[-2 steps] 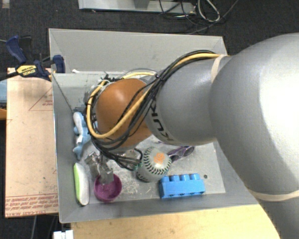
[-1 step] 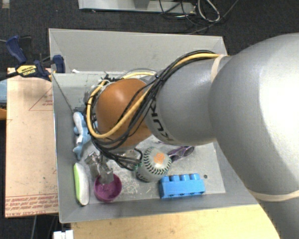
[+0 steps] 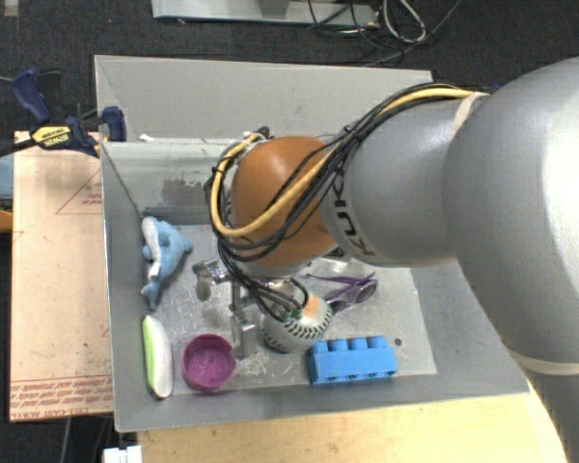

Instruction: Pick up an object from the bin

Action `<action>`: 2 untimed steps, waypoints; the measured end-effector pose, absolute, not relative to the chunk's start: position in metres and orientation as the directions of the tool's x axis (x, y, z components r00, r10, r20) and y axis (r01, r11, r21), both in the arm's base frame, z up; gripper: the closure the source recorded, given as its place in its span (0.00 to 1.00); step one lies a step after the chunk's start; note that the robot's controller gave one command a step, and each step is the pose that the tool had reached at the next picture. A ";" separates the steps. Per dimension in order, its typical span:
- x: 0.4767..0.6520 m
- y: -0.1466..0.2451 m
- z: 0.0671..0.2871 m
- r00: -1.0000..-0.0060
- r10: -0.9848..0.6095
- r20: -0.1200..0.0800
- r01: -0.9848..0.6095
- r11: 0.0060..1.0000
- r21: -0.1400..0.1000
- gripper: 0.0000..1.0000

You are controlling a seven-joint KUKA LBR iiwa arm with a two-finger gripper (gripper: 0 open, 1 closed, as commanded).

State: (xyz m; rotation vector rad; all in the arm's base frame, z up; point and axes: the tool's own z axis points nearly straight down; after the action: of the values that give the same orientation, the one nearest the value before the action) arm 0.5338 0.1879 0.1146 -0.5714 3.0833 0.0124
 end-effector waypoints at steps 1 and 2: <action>0.537 0.178 0.118 -0.951 -0.310 -0.008 -0.310 0.951 0.006 0.00; 0.515 0.203 0.088 -0.925 -0.379 -0.011 -0.379 0.925 0.005 0.00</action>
Offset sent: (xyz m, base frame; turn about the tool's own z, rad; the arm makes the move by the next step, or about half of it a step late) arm -0.0328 0.0285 -0.0446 -0.0652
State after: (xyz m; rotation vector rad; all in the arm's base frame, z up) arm 0.5146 0.2028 0.0876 -0.6049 3.0728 0.0116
